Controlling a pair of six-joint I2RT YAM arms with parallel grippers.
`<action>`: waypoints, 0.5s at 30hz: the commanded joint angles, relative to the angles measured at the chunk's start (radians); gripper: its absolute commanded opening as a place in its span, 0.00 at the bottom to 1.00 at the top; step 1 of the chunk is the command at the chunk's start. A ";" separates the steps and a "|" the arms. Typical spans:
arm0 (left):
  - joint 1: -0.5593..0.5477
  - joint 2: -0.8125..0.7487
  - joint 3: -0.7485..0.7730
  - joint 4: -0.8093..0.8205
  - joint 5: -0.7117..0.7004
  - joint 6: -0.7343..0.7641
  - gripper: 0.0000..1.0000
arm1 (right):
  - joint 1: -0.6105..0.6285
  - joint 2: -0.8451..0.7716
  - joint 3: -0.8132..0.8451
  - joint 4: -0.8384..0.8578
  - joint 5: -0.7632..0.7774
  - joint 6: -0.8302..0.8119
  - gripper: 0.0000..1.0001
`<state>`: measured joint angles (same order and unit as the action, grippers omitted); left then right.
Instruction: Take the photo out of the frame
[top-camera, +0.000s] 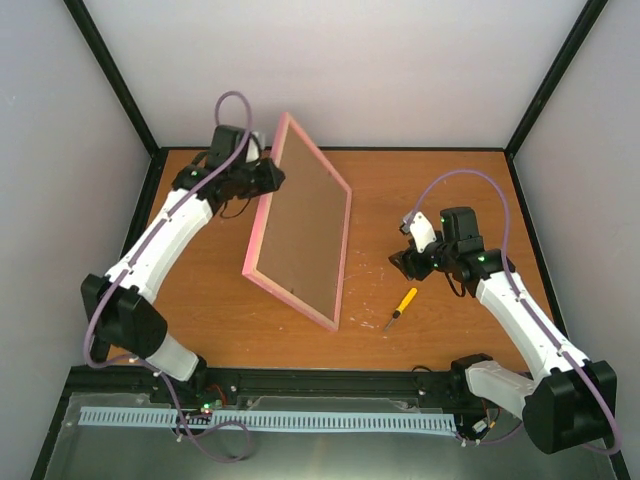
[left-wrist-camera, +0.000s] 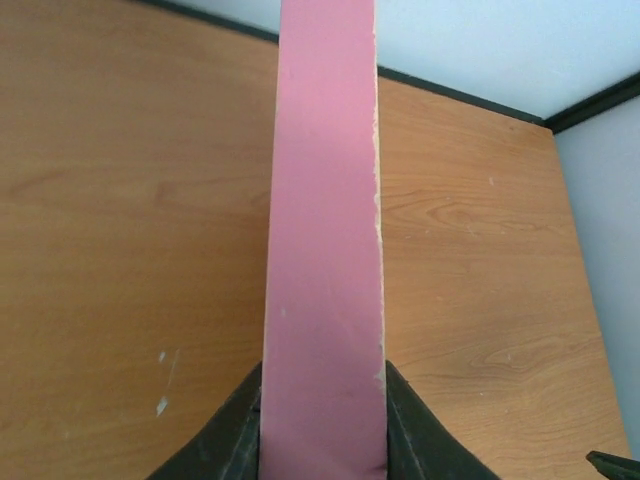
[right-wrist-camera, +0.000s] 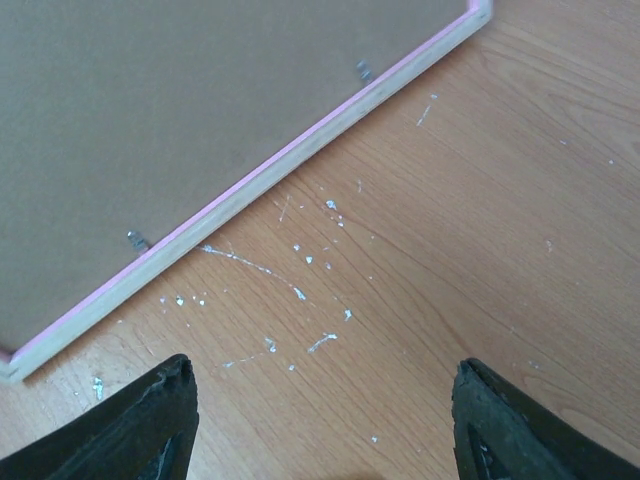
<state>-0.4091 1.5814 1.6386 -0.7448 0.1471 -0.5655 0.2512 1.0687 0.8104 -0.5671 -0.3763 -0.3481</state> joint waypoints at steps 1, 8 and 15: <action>0.084 -0.147 -0.182 0.296 0.156 -0.127 0.01 | -0.005 0.013 -0.009 0.028 -0.002 -0.006 0.68; 0.157 -0.262 -0.503 0.443 0.150 -0.199 0.01 | -0.006 0.035 -0.006 0.028 -0.001 -0.007 0.68; 0.166 -0.284 -0.733 0.670 0.163 -0.207 0.02 | -0.005 0.049 -0.010 0.034 0.010 -0.012 0.69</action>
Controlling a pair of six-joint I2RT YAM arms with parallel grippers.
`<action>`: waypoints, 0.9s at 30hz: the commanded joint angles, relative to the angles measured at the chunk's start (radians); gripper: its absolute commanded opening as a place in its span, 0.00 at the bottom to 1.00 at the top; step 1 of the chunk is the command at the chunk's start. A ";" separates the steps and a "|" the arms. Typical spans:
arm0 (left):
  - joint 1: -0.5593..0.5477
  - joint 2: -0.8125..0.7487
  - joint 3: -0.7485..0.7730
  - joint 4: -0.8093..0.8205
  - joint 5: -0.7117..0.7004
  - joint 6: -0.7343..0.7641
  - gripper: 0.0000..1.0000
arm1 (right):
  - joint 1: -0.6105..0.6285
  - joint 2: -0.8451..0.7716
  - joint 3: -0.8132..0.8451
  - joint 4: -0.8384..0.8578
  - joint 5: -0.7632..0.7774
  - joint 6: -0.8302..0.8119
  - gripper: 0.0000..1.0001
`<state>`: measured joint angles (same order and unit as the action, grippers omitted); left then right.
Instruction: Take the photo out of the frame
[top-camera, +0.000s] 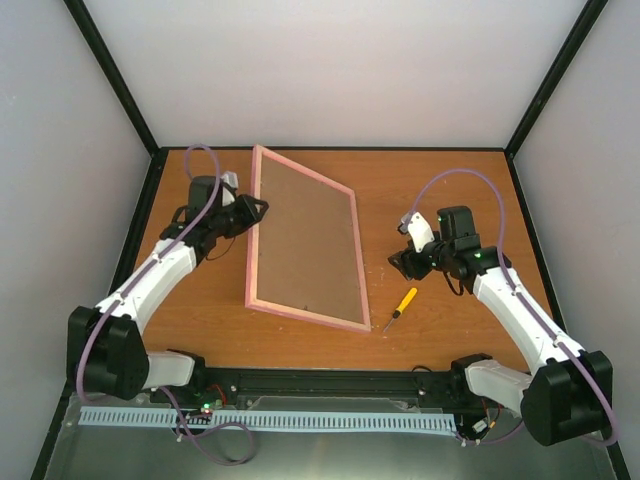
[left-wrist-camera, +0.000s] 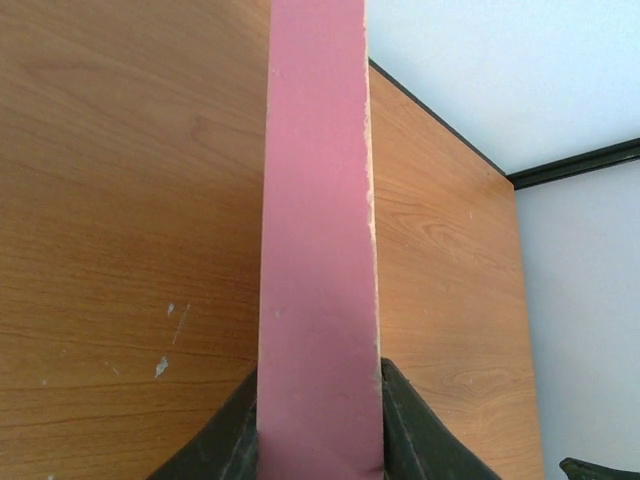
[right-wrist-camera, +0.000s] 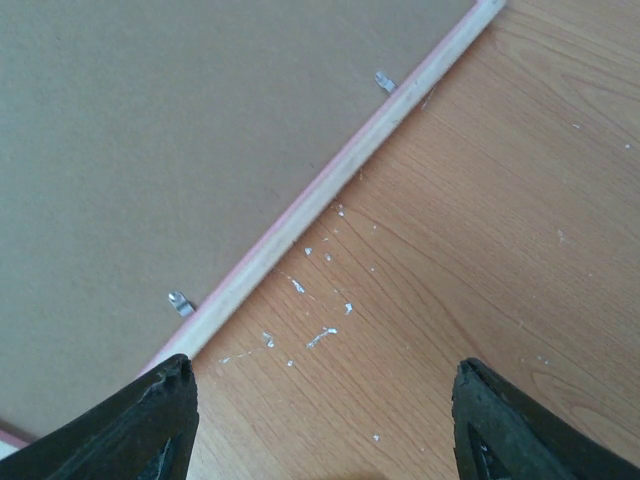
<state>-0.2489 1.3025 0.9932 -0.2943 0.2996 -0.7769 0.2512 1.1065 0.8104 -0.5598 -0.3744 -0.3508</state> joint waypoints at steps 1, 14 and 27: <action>0.008 -0.002 -0.116 0.259 0.022 0.007 0.04 | -0.006 0.015 -0.010 0.026 0.009 -0.010 0.68; 0.066 0.197 -0.225 0.482 0.180 0.049 0.13 | -0.004 0.052 -0.006 0.028 0.017 -0.021 0.68; 0.066 0.313 -0.381 0.688 0.164 -0.097 0.37 | -0.005 0.088 0.000 0.026 0.019 -0.027 0.68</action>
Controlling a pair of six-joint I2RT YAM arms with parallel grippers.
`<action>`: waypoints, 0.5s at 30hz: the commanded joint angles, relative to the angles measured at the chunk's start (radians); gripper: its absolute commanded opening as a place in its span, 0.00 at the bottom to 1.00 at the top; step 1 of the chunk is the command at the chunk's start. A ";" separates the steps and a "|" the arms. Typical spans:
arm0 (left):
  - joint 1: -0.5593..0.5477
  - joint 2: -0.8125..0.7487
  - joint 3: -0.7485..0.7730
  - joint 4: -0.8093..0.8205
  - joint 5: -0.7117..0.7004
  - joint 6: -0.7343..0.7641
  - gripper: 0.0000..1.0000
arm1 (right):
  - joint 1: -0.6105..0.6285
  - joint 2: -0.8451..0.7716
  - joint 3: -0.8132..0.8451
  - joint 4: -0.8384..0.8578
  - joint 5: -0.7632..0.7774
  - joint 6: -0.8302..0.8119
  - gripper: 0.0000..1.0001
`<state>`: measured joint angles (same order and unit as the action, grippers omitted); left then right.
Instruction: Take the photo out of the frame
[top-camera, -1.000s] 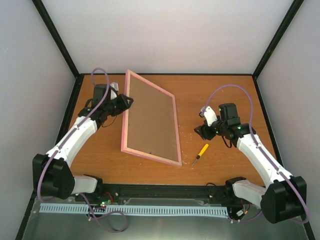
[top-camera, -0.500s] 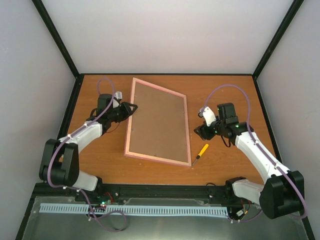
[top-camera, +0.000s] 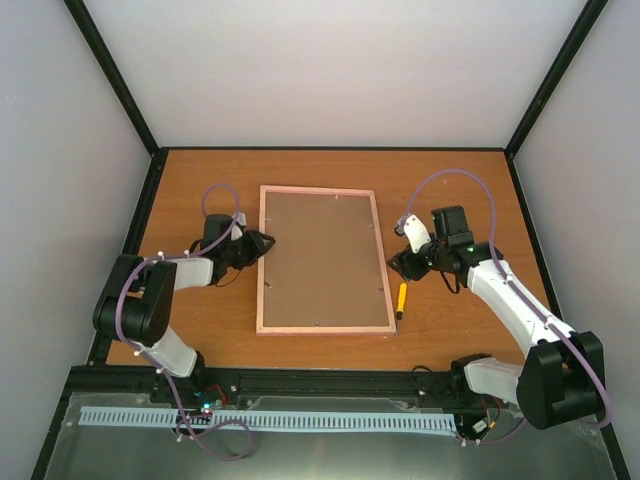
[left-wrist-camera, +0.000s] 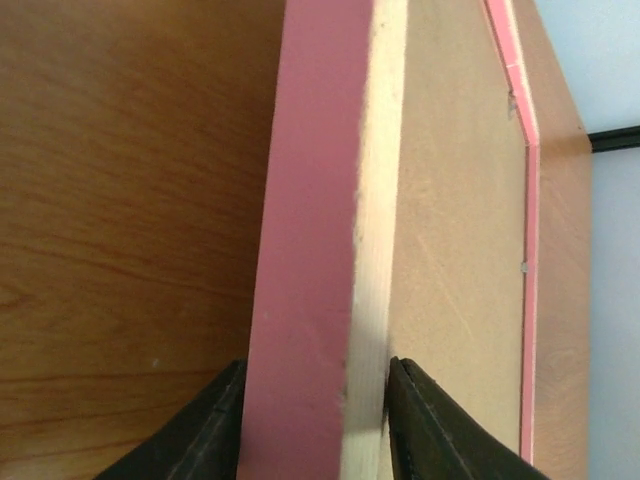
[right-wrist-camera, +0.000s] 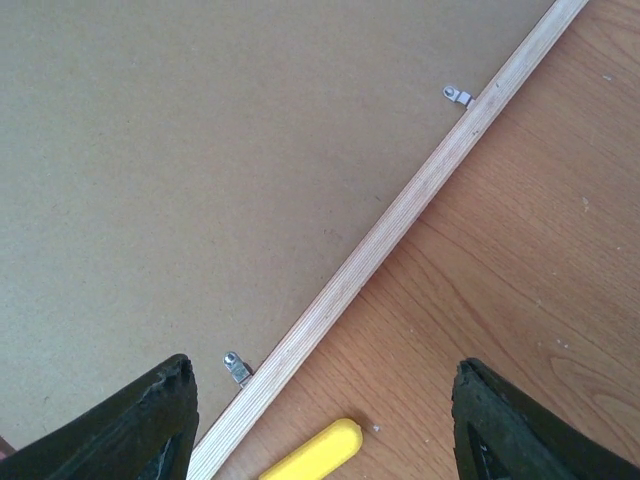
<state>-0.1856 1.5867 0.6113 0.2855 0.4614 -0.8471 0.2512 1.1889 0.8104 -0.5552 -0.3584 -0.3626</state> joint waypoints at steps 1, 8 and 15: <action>0.003 0.034 -0.002 0.110 -0.001 -0.025 0.38 | -0.005 0.006 0.000 0.023 0.004 -0.014 0.68; 0.003 0.035 -0.002 0.060 -0.058 0.004 0.52 | -0.005 0.017 0.001 0.022 0.007 -0.016 0.68; 0.003 -0.004 0.004 -0.043 -0.152 0.021 0.58 | -0.006 0.023 0.001 0.023 0.013 -0.016 0.68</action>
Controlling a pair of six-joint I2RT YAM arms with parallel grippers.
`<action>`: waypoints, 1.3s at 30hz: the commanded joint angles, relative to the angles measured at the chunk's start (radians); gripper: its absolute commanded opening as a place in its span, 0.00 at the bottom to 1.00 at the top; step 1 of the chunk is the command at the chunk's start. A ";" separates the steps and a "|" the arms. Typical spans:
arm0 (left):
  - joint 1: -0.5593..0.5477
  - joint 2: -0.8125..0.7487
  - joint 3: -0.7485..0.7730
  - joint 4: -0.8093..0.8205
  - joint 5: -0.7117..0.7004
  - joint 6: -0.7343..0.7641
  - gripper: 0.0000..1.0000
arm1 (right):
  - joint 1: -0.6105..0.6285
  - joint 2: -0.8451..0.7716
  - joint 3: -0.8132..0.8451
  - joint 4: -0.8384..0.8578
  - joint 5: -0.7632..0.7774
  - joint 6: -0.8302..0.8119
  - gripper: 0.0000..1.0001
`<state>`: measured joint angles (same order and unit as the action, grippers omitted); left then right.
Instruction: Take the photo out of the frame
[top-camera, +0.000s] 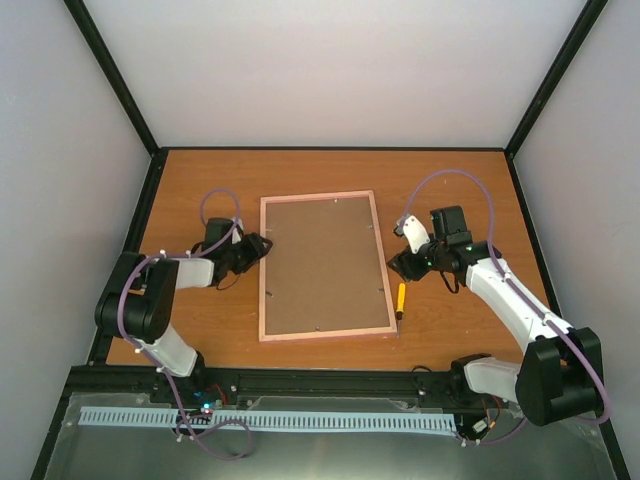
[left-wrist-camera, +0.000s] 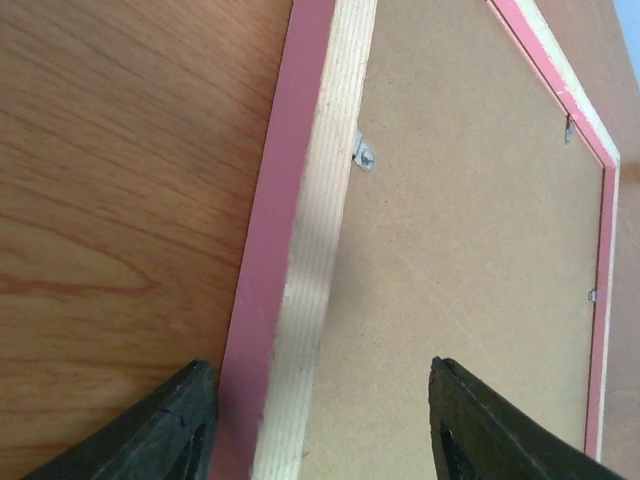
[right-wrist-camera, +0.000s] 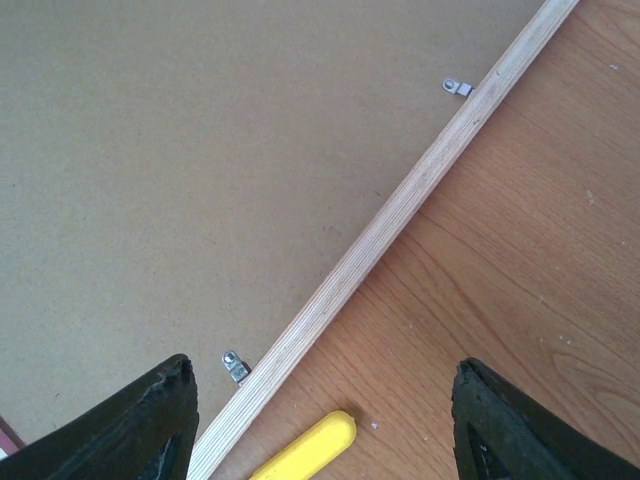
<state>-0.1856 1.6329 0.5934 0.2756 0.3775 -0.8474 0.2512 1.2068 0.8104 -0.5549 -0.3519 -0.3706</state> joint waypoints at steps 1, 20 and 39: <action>0.003 -0.063 0.020 -0.052 -0.082 0.013 0.60 | -0.005 0.006 0.002 0.023 0.007 -0.009 0.68; -0.001 -0.733 0.182 -0.539 -0.036 0.212 0.75 | -0.006 -0.049 0.046 -0.079 0.266 -0.073 0.68; -0.032 -0.613 0.171 -0.494 0.125 0.398 0.90 | -0.006 0.208 -0.031 -0.153 0.142 -0.210 0.62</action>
<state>-0.1879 0.9482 0.6270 -0.1806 0.3820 -0.5793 0.2512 1.3506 0.7425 -0.7071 -0.1143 -0.5606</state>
